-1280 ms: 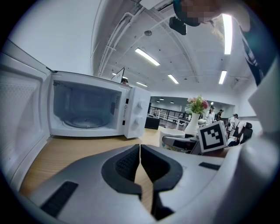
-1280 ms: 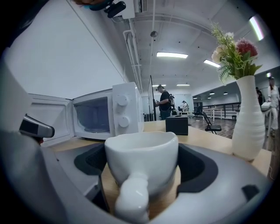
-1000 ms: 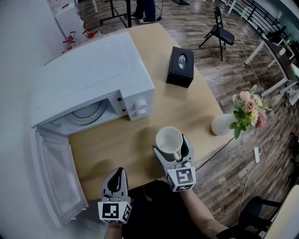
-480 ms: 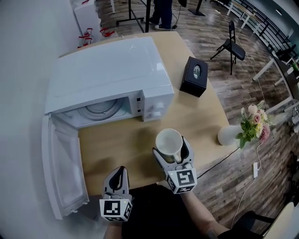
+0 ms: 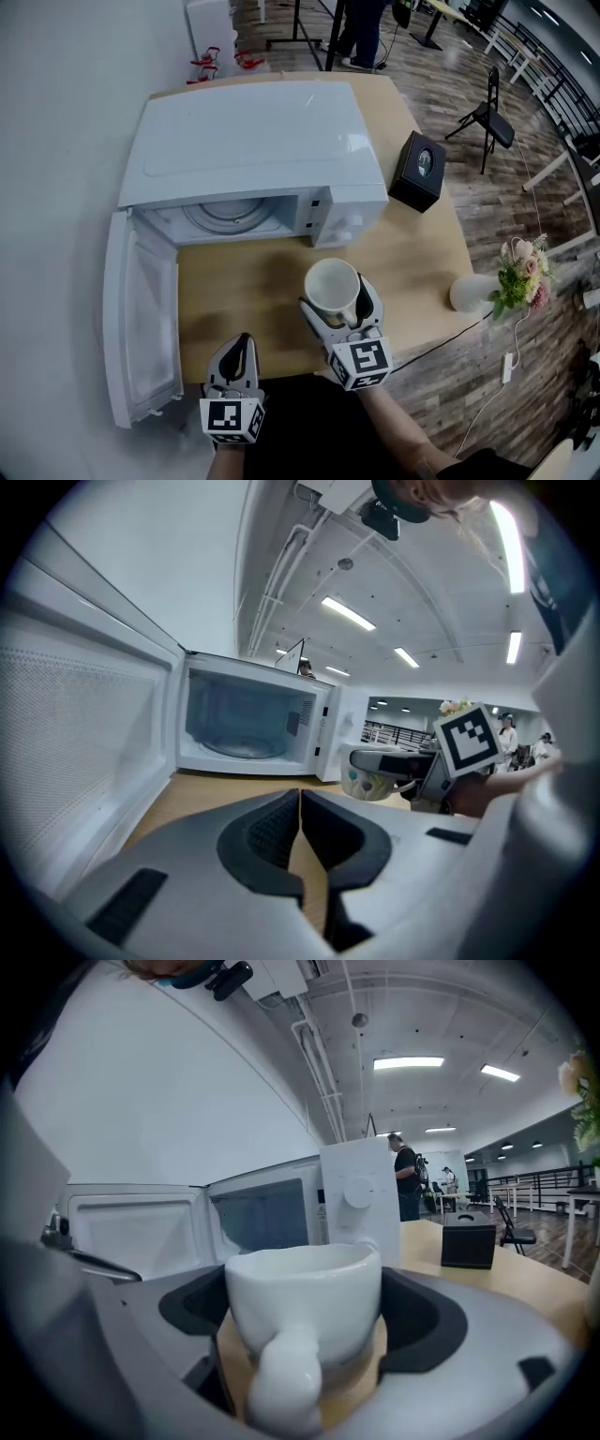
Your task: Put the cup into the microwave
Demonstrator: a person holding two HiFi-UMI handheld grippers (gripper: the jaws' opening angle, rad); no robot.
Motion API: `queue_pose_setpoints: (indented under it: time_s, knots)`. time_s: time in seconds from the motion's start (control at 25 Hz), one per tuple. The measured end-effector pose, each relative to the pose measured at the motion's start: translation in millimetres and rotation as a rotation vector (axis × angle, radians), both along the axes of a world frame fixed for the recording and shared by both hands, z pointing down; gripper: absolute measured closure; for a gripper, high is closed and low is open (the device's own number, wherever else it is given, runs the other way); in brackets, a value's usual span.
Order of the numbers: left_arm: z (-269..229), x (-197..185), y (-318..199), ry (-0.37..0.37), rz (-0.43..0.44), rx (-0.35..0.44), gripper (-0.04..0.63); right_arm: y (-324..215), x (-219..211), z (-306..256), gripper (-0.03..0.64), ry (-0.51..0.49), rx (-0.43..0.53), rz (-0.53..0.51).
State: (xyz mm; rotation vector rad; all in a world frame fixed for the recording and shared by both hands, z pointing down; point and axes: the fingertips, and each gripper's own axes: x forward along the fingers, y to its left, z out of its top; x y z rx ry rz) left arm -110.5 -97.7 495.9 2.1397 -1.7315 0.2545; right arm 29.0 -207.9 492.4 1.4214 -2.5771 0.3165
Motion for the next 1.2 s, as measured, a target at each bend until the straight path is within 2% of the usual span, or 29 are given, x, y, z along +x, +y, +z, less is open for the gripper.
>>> queue_pose_setpoints:
  time_s: [0.6, 1.2]
  knots:
    - [-4.5, -30.4, 2.6, 0.017, -0.081, -0.003, 0.586, -19.0, -65.4, -16.4, 0.167, -0.034, -0.005, -0.112]
    - [-12.4, -59.9, -31.7, 0.028, -0.103, -0.010, 0.586, -52.3, -124.4, -28.0, 0.167, -0.043, -0.021, -0.182]
